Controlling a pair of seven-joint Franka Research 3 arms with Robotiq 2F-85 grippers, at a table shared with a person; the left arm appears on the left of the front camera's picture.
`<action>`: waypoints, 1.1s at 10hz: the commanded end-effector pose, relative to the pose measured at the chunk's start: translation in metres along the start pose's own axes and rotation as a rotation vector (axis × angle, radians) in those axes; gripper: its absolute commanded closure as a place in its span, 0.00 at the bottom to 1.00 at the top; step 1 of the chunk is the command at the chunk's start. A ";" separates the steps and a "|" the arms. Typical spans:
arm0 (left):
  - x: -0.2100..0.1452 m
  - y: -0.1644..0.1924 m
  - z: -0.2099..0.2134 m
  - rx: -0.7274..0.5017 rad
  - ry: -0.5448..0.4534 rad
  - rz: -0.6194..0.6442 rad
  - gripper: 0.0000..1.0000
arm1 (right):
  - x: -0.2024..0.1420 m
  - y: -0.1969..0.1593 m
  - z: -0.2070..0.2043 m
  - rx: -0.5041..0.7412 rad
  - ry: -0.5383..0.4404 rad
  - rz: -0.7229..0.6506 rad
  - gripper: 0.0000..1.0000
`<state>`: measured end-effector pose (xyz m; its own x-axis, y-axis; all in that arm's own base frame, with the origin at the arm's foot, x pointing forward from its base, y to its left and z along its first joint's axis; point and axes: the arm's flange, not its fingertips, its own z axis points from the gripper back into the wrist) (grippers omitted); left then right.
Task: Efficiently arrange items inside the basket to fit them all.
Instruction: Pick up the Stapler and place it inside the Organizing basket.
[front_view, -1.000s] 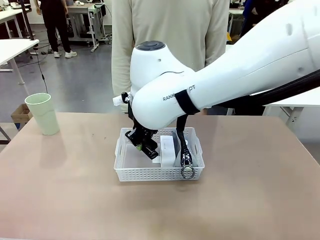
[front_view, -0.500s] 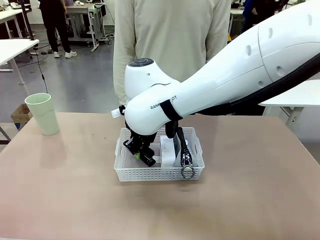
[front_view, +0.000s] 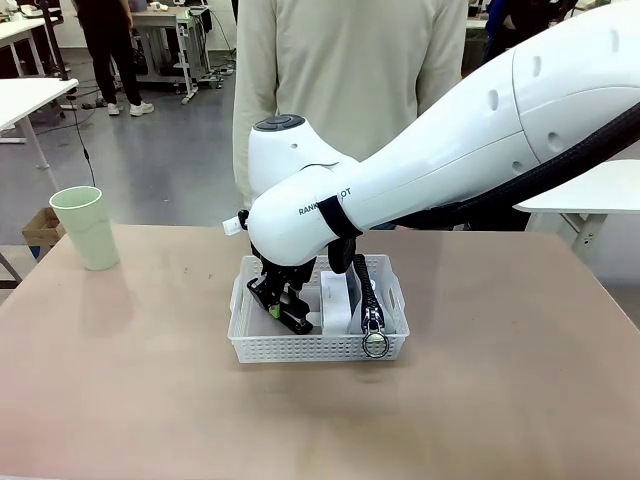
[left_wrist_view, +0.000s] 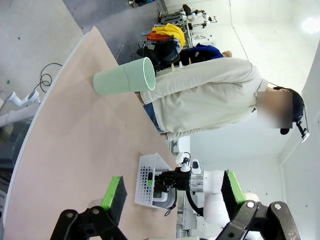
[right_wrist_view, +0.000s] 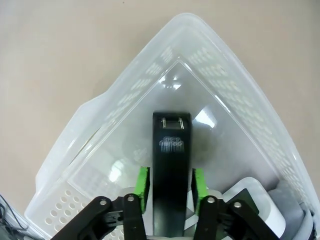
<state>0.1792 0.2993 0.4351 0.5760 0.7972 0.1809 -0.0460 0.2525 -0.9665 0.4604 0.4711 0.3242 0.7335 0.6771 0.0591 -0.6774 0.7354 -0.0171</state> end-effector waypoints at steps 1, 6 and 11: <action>0.000 -0.002 0.001 -0.019 -0.005 0.002 0.00 | 0.000 -0.001 0.004 -0.018 0.005 0.034 0.00; 0.000 -0.002 0.001 -0.019 -0.005 0.002 0.00 | -0.012 -0.016 0.032 0.000 -0.043 0.048 0.00; 0.000 -0.002 0.001 -0.019 -0.005 0.002 0.00 | -0.146 -0.079 0.189 0.180 -0.263 -0.012 0.00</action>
<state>0.1786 0.2993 0.4356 0.5747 0.7977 0.1826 -0.0441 0.2530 -0.9665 0.4213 0.3666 0.5064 0.7011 0.6491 0.2950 -0.6943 0.7157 0.0753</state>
